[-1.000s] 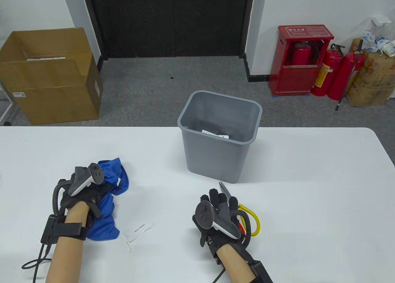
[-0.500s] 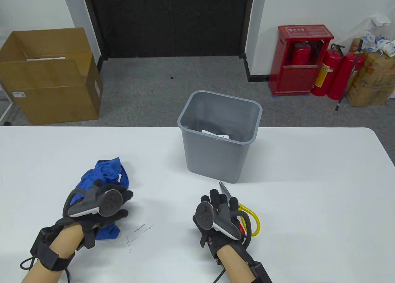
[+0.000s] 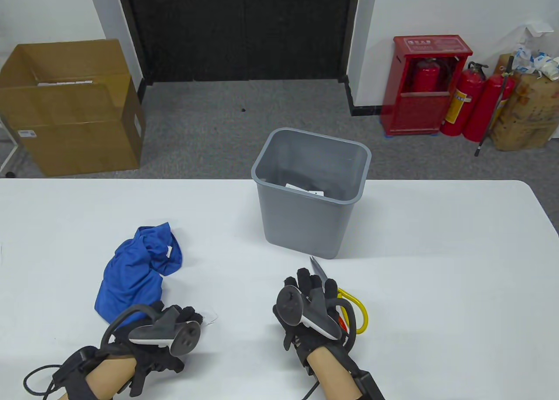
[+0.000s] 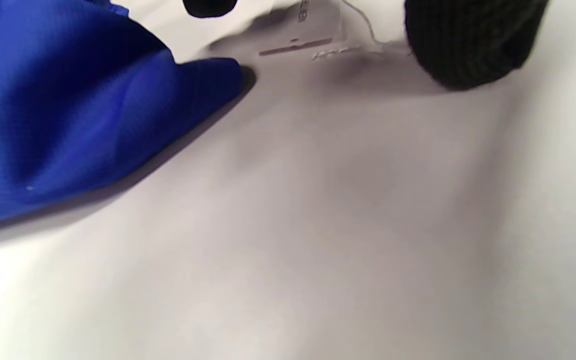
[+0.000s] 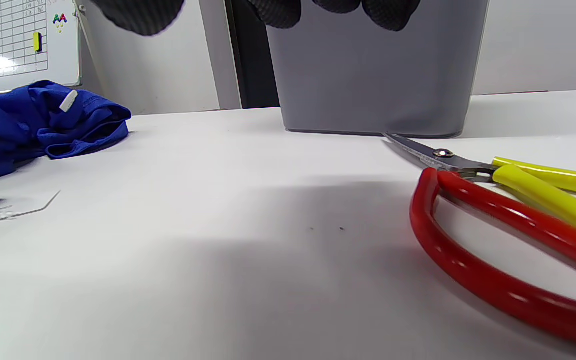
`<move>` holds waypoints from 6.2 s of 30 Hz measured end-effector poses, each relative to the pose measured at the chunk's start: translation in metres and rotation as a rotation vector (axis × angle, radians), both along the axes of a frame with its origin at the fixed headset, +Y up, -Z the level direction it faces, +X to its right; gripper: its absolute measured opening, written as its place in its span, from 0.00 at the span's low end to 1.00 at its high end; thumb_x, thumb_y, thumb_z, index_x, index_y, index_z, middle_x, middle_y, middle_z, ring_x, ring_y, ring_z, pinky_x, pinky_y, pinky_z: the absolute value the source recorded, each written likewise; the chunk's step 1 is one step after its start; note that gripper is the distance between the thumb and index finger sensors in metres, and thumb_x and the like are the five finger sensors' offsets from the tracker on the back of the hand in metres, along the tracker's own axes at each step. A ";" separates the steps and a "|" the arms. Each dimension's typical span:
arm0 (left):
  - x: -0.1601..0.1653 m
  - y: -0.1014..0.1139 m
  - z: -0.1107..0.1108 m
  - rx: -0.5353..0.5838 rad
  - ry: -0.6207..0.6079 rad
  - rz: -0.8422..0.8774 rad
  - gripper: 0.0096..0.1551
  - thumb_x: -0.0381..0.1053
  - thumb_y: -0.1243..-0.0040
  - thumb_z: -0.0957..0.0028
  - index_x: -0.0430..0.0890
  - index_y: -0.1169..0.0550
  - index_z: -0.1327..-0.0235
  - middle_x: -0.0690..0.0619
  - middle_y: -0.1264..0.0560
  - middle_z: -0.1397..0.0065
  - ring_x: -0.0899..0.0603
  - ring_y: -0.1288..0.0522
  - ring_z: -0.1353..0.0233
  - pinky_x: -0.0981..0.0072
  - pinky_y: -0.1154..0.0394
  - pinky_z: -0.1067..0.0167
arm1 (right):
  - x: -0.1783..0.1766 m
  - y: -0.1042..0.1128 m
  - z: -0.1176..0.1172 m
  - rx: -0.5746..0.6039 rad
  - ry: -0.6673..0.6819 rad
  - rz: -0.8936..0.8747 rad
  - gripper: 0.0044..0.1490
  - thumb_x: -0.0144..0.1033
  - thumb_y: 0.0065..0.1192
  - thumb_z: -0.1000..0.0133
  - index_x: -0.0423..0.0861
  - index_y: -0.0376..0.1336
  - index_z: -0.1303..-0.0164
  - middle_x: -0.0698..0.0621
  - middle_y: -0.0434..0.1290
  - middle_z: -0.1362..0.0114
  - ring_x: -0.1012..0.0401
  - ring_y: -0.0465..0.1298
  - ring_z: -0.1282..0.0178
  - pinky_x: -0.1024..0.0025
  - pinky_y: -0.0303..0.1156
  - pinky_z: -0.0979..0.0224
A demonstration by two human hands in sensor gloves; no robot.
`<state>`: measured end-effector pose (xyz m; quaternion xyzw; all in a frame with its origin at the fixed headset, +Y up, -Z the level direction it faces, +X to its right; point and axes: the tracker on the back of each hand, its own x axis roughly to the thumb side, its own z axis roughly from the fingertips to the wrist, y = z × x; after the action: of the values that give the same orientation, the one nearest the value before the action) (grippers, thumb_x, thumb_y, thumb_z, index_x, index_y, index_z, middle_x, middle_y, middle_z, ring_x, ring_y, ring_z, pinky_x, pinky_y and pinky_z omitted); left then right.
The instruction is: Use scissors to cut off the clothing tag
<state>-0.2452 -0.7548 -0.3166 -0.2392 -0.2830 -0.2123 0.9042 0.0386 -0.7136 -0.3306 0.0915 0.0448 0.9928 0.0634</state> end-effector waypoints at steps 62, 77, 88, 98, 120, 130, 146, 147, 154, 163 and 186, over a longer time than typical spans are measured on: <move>-0.003 0.025 -0.028 0.043 0.260 0.712 0.36 0.63 0.52 0.35 0.54 0.45 0.17 0.57 0.33 0.33 0.48 0.32 0.39 0.35 0.43 0.22 | -0.002 -0.006 0.001 -0.057 0.009 0.030 0.47 0.61 0.47 0.46 0.45 0.49 0.22 0.38 0.47 0.15 0.37 0.55 0.20 0.30 0.40 0.27; 0.035 -0.003 -0.028 0.203 0.129 0.340 0.30 0.63 0.32 0.42 0.59 0.26 0.29 0.63 0.25 0.50 0.51 0.24 0.48 0.40 0.31 0.27 | -0.002 -0.006 0.000 -0.072 0.009 0.032 0.47 0.61 0.47 0.46 0.45 0.50 0.22 0.38 0.47 0.15 0.37 0.55 0.20 0.30 0.40 0.27; 0.047 -0.015 -0.031 0.138 0.138 0.272 0.25 0.60 0.34 0.41 0.53 0.23 0.34 0.62 0.24 0.53 0.50 0.23 0.48 0.37 0.34 0.24 | -0.002 -0.007 0.000 -0.081 0.014 0.040 0.47 0.61 0.47 0.46 0.45 0.51 0.22 0.38 0.48 0.15 0.37 0.55 0.20 0.30 0.40 0.27; 0.038 -0.008 -0.042 0.102 0.187 0.327 0.26 0.62 0.41 0.40 0.52 0.25 0.34 0.65 0.26 0.54 0.53 0.23 0.48 0.37 0.36 0.22 | -0.002 -0.009 0.000 -0.100 0.011 0.030 0.47 0.60 0.47 0.47 0.45 0.51 0.22 0.38 0.48 0.15 0.37 0.55 0.20 0.30 0.40 0.27; 0.064 0.245 -0.130 0.295 0.450 1.063 0.25 0.64 0.43 0.36 0.56 0.27 0.31 0.68 0.26 0.49 0.55 0.23 0.37 0.32 0.43 0.18 | -0.001 -0.011 -0.001 -0.076 0.036 -0.023 0.45 0.60 0.47 0.47 0.44 0.54 0.24 0.38 0.51 0.16 0.37 0.58 0.21 0.30 0.42 0.27; 0.115 0.267 -0.193 0.277 0.500 1.044 0.25 0.68 0.49 0.32 0.61 0.32 0.26 0.72 0.29 0.45 0.57 0.27 0.26 0.32 0.46 0.16 | -0.003 -0.010 0.001 -0.077 0.062 -0.079 0.45 0.60 0.47 0.47 0.44 0.54 0.24 0.38 0.51 0.16 0.37 0.59 0.21 0.30 0.42 0.27; 0.167 0.209 -0.234 0.225 0.494 0.865 0.40 0.74 0.43 0.36 0.63 0.42 0.16 0.71 0.31 0.31 0.51 0.35 0.16 0.30 0.53 0.16 | -0.004 -0.015 0.001 -0.106 0.068 -0.076 0.45 0.60 0.47 0.47 0.44 0.54 0.24 0.38 0.51 0.16 0.37 0.58 0.21 0.30 0.41 0.27; 0.168 0.208 -0.233 0.221 0.490 0.858 0.45 0.75 0.43 0.37 0.62 0.45 0.13 0.70 0.34 0.28 0.50 0.37 0.15 0.30 0.54 0.16 | -0.004 -0.015 0.001 -0.107 0.068 -0.075 0.45 0.60 0.47 0.47 0.44 0.54 0.24 0.38 0.51 0.16 0.37 0.58 0.21 0.30 0.41 0.27; 0.168 0.212 -0.226 0.259 0.448 0.867 0.57 0.79 0.43 0.42 0.61 0.54 0.09 0.62 0.47 0.10 0.44 0.49 0.07 0.31 0.61 0.17 | -0.004 -0.016 0.001 -0.117 0.069 -0.065 0.45 0.60 0.47 0.47 0.44 0.54 0.24 0.38 0.51 0.16 0.37 0.58 0.21 0.30 0.41 0.27; 0.131 0.226 -0.170 0.445 0.252 0.938 0.51 0.81 0.56 0.39 0.63 0.54 0.08 0.66 0.61 0.04 0.45 0.65 0.05 0.37 0.60 0.17 | -0.004 -0.010 0.001 -0.095 0.073 -0.078 0.46 0.60 0.47 0.47 0.44 0.51 0.23 0.39 0.47 0.15 0.37 0.53 0.19 0.30 0.40 0.27; -0.019 0.122 -0.022 0.447 0.360 0.600 0.52 0.82 0.61 0.38 0.60 0.58 0.08 0.62 0.64 0.04 0.44 0.71 0.07 0.35 0.68 0.22 | -0.013 -0.012 0.004 -0.025 0.094 -0.028 0.51 0.61 0.46 0.46 0.47 0.39 0.20 0.40 0.38 0.14 0.38 0.38 0.17 0.31 0.30 0.29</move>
<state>-0.2645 -0.6326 -0.3386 0.0230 -0.1243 0.0496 0.9907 0.0254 -0.7256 -0.3269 0.1381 0.0590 0.9857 0.0761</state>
